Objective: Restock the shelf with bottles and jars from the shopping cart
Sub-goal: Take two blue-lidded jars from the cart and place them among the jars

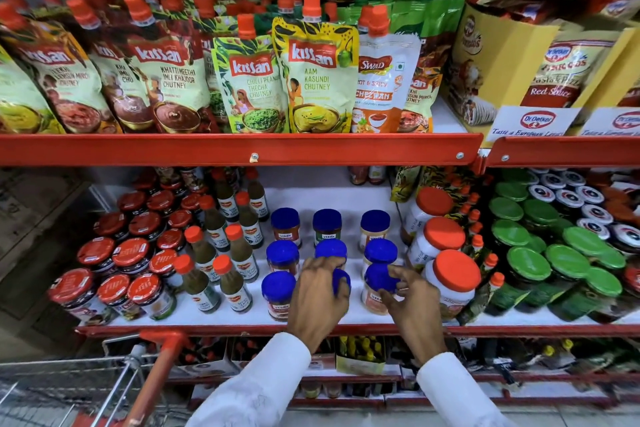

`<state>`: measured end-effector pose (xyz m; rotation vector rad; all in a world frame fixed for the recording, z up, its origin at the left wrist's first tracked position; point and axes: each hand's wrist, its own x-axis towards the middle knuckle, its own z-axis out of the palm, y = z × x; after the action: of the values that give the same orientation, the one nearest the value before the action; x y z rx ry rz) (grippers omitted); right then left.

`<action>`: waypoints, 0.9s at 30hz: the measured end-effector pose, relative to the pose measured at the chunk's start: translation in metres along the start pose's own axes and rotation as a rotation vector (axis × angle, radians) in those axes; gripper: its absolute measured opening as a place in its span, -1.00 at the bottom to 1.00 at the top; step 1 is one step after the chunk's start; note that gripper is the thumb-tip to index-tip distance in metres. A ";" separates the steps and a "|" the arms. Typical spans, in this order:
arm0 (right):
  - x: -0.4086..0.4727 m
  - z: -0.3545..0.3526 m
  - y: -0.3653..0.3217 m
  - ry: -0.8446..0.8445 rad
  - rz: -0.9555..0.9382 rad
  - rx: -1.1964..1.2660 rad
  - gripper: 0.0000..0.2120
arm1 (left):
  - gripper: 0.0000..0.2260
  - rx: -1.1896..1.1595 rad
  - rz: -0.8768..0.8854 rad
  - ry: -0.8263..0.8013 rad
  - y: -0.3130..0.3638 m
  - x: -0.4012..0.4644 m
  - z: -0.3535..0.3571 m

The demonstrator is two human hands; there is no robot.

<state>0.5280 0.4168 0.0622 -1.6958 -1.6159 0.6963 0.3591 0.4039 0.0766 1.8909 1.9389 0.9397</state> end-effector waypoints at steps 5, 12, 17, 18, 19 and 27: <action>0.001 0.001 0.007 0.007 -0.010 0.029 -0.50 | -0.60 0.309 0.150 -0.173 0.017 0.011 0.021; 0.003 -0.004 0.020 -0.042 0.067 0.137 -0.45 | -0.63 0.386 0.161 -0.245 0.022 0.015 0.041; 0.003 -0.011 0.023 -0.075 0.079 0.171 -0.54 | -0.65 0.357 0.128 -0.224 0.021 0.016 0.050; 0.004 -0.012 0.023 -0.083 0.073 0.167 -0.54 | -0.66 0.334 0.111 -0.220 0.021 0.017 0.052; 0.004 -0.013 0.022 -0.094 0.072 0.152 -0.54 | -0.68 0.306 0.090 -0.217 0.021 0.016 0.053; 0.005 -0.024 0.020 -0.124 0.039 0.140 -0.51 | -0.73 0.237 0.019 -0.191 0.028 0.010 0.056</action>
<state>0.5593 0.4192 0.0617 -1.6140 -1.5813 0.9277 0.4140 0.4262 0.0536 2.0437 1.9921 0.5296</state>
